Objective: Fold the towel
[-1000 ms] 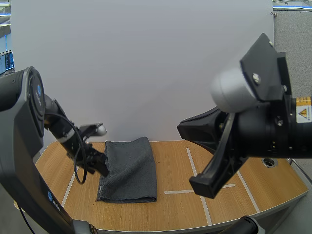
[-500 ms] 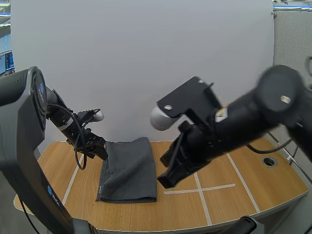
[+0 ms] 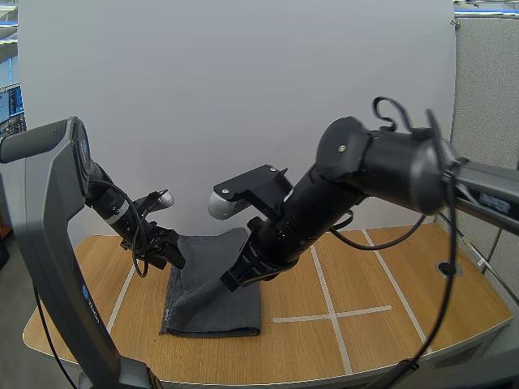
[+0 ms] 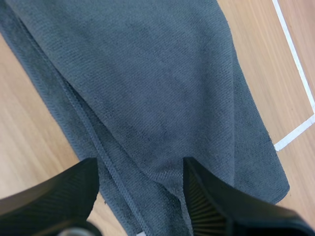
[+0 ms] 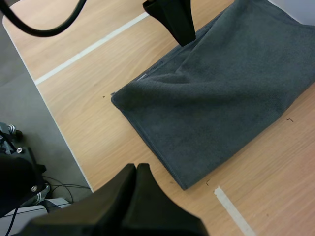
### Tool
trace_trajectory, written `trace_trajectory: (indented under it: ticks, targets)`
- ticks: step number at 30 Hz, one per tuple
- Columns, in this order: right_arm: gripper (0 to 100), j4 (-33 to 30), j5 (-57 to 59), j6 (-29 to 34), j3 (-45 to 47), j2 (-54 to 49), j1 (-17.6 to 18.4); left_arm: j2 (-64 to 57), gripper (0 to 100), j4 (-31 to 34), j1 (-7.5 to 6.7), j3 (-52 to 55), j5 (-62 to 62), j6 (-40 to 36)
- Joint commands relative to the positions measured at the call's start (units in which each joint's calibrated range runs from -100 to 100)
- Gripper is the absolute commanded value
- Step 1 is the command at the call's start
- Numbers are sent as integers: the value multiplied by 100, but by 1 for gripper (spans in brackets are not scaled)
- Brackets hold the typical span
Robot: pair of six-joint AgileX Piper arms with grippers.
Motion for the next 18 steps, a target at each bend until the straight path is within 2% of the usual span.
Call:
trace_trajectory:
  ticks: [1, 5, 13, 18]
  targets:
    - [0, 122, -750, -356, 17, 839, -25, 494, 82, -351, -14, -243, 96, 163]
    - [0, 110, -890, -474, 44, 1136, -25, 591, 82, -489, -14, -243, 84, 236]
    - [0, -8, -1913, -761, 624, 1573, -25, 688, 81, -489, -14, -326, -30, 295]
    - [0, 32, -2671, -966, 726, 2214, -25, 837, 81, -638, -14, -365, -50, 295]
